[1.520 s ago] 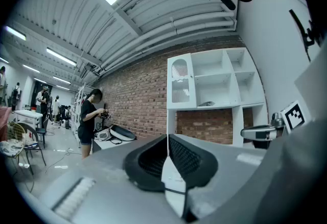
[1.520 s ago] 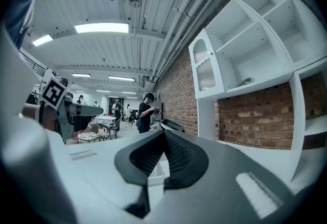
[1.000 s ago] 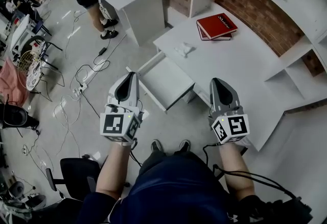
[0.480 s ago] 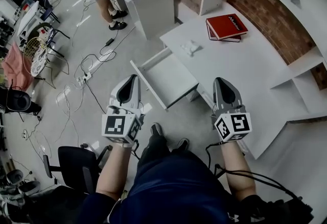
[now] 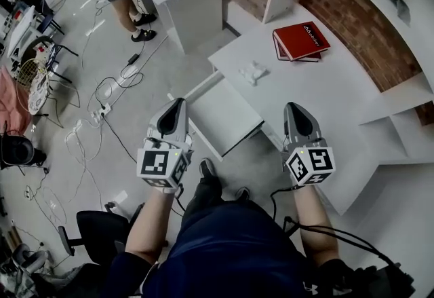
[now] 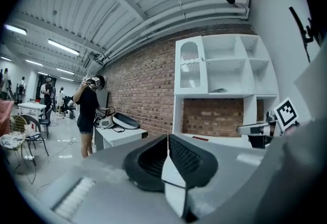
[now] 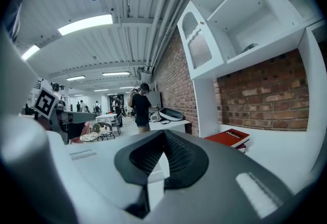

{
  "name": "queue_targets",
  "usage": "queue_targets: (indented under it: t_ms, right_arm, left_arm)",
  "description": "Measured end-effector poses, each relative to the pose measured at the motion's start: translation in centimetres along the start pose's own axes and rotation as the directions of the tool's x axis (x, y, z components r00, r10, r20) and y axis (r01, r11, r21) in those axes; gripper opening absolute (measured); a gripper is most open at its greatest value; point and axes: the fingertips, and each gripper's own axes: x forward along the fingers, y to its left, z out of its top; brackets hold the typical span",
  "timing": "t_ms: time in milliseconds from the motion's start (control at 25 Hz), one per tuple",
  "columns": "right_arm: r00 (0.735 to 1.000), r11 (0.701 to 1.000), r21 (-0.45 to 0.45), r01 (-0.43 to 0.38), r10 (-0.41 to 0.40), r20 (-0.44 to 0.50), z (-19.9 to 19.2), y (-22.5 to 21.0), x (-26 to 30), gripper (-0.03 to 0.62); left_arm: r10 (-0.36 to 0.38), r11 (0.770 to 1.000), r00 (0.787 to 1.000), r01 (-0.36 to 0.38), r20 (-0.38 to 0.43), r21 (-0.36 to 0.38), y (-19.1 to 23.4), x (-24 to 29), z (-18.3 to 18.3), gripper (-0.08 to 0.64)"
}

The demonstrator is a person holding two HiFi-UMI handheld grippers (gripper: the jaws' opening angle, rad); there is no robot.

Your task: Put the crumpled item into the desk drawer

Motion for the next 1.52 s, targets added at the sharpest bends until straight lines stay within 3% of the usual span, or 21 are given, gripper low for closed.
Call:
queue_targets:
  t_ms: [400,640,840,1280,1520]
  right_arm:
    - [0.985,0.985,0.085,0.151,-0.144,-0.091,-1.8,-2.0,6.7,0.003]
    - [0.972,0.969,0.146,0.198,-0.175,-0.159,-3.8,-3.9,9.5,0.003]
    - [0.959,0.956,0.203,0.212,-0.163,-0.231,-7.0,-7.1,11.9,0.003]
    - [0.920,0.920,0.339,0.194,-0.051,-0.388,-15.9,-11.5,18.0,0.034]
    - [0.890,0.866,0.450,0.219,0.012,-0.455,-20.0,-12.4,20.8,0.075]
  left_arm:
    - [-0.137,0.991,0.988,0.137,-0.071,-0.007,4.9,7.9,-1.9,0.012]
    - [-0.189,0.982,0.973,0.190,-0.133,-0.001,6.6,10.3,-5.2,0.012]
    - [-0.165,0.986,0.968,0.166,-0.189,-0.008,6.9,11.6,-7.5,0.012]
    - [-0.051,0.999,0.959,0.052,-0.279,-0.004,6.9,10.8,-10.3,0.012]
    - [0.031,0.999,0.953,-0.041,-0.303,-0.024,9.2,9.6,-11.4,0.012]
